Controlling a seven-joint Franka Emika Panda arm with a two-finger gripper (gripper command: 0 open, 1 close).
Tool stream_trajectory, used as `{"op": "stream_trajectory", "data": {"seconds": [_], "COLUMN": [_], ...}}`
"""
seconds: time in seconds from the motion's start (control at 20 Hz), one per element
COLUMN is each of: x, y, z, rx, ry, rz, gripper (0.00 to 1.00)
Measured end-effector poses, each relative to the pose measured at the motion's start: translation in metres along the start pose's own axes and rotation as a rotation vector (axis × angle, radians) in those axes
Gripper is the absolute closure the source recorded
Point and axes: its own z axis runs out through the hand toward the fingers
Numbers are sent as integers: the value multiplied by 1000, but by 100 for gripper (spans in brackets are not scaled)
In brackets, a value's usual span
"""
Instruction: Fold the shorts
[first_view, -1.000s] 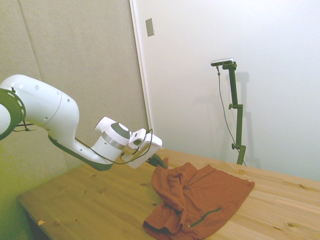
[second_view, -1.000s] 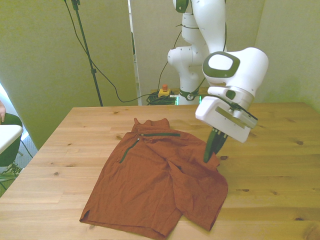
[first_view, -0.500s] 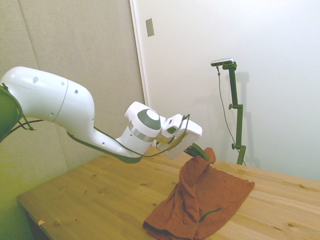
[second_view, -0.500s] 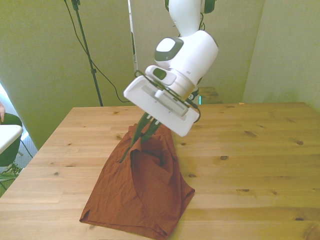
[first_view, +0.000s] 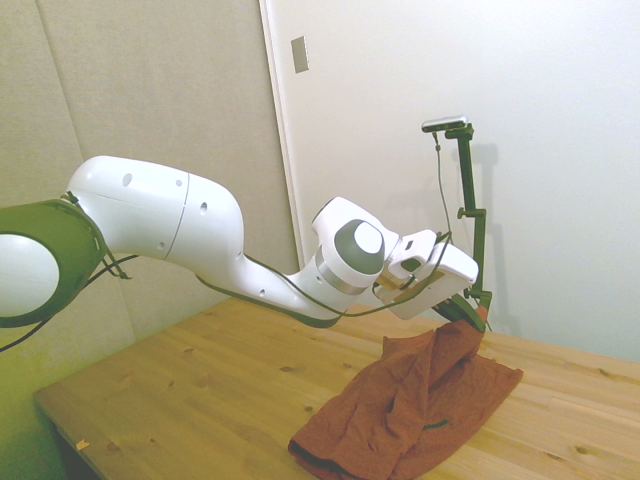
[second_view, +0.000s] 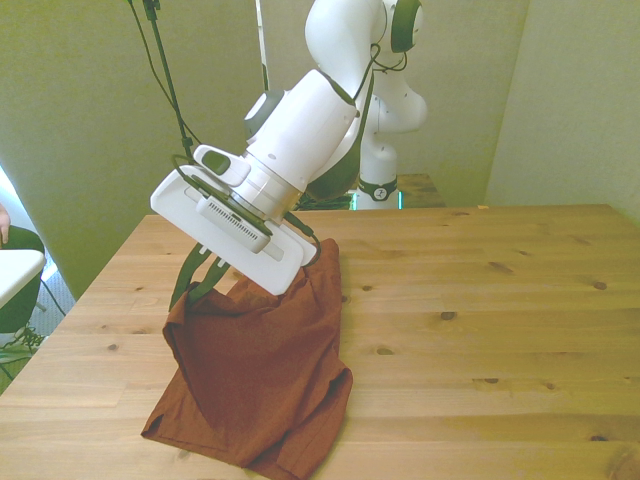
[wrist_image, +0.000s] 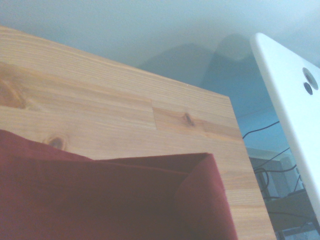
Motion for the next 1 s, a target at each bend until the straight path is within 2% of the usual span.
{"op": "stream_trajectory", "data": {"seconds": [0.3,0.45,0.6,0.75,1.0], "x": [15,10,-17,-56,-130], "y": [3,2,1,5,21], "z": [-4,-20,-60,-107,-203], "rx": [24,74,118,150,226], "ry": [-21,-142,-308,-477,-732], "rz": [42,87,100,78,-40], "gripper": [0,0,0,0,0]}}
